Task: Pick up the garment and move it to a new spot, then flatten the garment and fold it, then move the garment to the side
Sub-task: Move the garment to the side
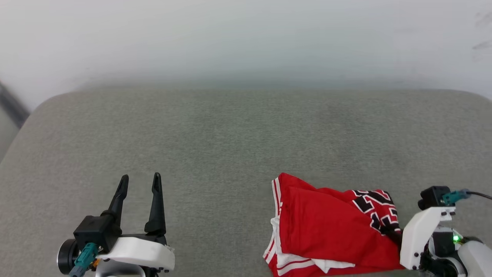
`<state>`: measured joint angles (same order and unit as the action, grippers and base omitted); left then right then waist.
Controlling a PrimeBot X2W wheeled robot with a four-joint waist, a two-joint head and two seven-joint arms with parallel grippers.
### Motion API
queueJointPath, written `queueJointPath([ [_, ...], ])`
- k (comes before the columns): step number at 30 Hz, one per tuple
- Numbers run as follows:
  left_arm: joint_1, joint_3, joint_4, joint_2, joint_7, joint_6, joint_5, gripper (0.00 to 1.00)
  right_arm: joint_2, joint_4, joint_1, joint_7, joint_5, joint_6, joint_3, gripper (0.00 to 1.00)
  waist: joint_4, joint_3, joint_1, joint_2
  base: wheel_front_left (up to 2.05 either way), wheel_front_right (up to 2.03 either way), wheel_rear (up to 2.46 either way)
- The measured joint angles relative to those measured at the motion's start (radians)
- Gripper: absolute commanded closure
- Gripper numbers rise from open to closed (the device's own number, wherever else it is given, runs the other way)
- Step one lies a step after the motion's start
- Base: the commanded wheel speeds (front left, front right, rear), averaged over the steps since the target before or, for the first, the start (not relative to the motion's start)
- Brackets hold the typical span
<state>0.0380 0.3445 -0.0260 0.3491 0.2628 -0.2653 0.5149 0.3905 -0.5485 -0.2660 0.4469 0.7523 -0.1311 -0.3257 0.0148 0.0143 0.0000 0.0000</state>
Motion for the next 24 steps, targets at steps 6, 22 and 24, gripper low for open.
queueJointPath([
  [6,0.012,-0.007,-0.028,-0.009,0.0,0.006,-0.001,0.0,0.003,-0.059,-0.128,-0.04,-0.145,0.0,0.0,1.0,-0.128,0.016,0.0,0.0,0.0,0.0,0.0],
  [22,0.278,0.012,-0.067,0.051,-0.049,0.075,-0.064,0.0,0.088,-0.263,-0.443,-0.322,-0.489,0.0,0.285,1.0,-0.315,0.331,0.0001,0.0,0.0,0.0,0.0],
  [24,0.302,0.015,-0.076,0.059,-0.058,0.081,-0.072,0.0,0.101,-0.286,-0.48,-0.352,-0.526,0.0,0.345,1.0,-0.319,0.374,0.0001,0.0,0.0,0.0,0.0],
])
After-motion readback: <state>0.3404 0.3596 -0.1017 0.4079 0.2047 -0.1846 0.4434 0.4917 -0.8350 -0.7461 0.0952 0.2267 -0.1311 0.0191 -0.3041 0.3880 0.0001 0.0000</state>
